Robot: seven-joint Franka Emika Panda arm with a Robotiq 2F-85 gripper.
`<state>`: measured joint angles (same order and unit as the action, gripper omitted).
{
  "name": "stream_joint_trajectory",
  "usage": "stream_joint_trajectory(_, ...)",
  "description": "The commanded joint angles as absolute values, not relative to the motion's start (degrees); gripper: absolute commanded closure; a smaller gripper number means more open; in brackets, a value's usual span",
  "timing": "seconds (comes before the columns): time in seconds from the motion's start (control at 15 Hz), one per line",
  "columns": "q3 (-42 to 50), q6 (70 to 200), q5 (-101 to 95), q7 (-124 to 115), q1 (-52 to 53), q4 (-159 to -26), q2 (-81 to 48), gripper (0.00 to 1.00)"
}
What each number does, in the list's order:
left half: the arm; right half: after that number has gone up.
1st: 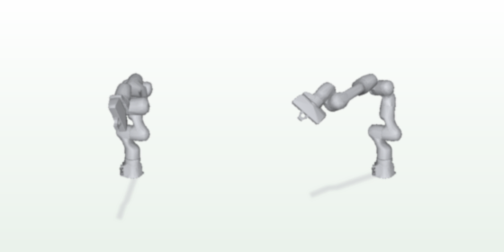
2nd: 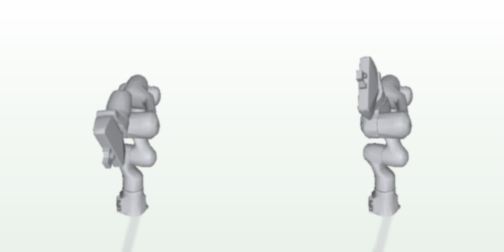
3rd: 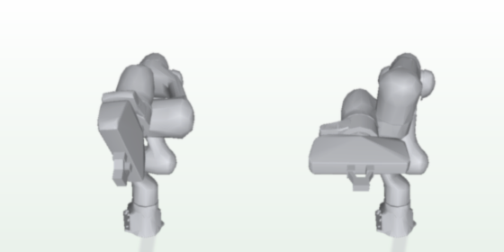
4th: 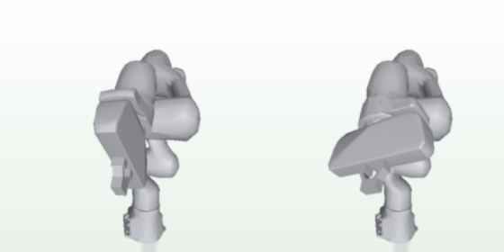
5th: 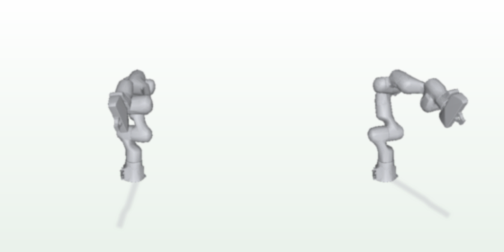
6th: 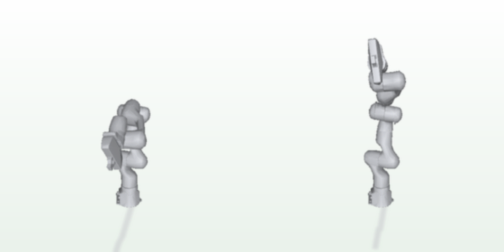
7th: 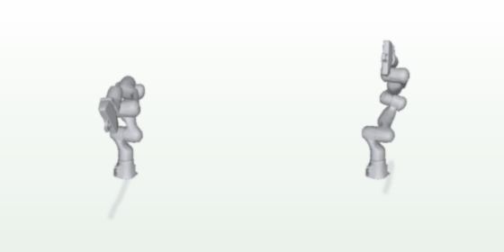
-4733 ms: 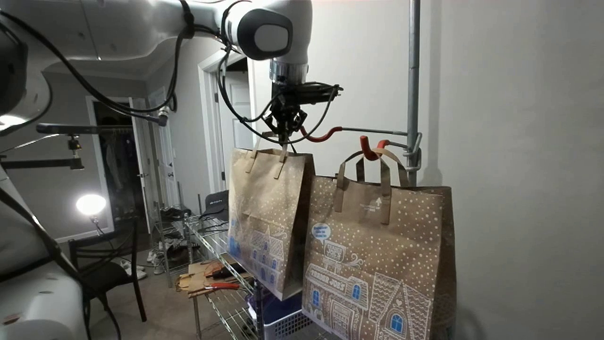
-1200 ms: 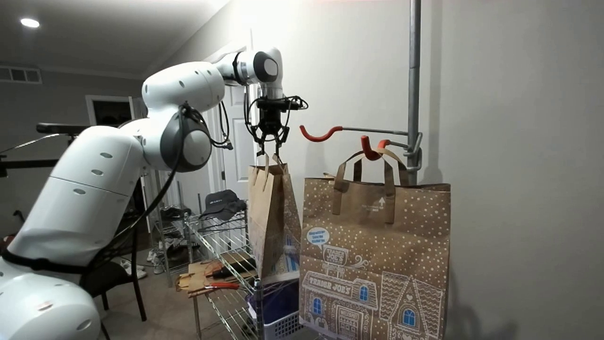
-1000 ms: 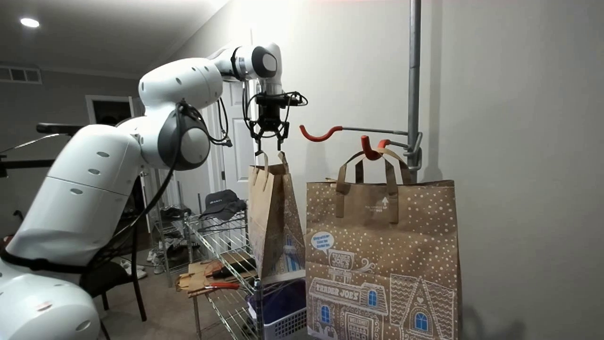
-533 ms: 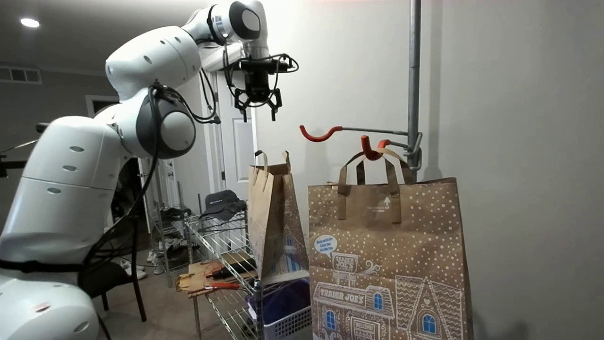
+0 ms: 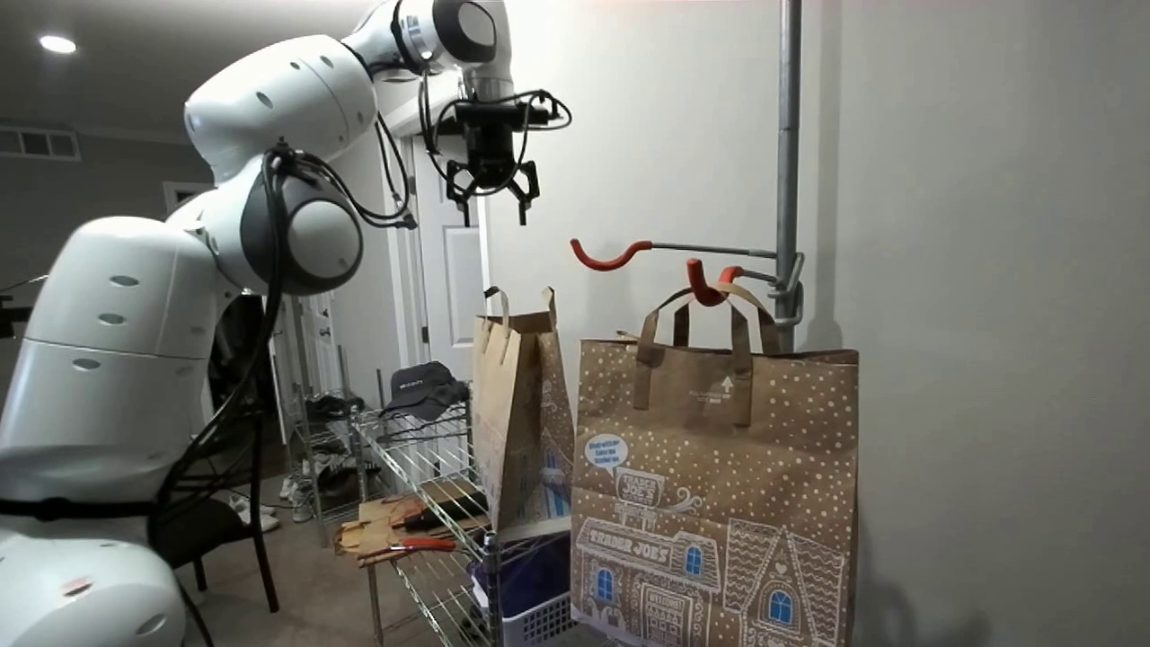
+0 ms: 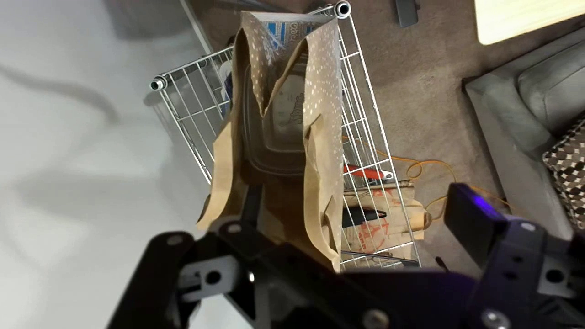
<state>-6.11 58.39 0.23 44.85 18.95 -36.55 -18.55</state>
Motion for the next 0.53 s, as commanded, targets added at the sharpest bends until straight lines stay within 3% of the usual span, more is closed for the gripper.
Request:
stream_joint_trajectory(0.0, -6.51, 57.95, 6.61, 43.38, 16.27, -44.26, -13.67, 0.0)
stream_joint_trajectory(0.13, -6.11, 58.18, 5.27, 44.45, 17.46, -39.47, -17.2, 0.0)
stream_joint_trajectory(0.47, -6.12, 58.19, 6.98, 44.45, 16.48, -42.18, -14.88, 0.0)
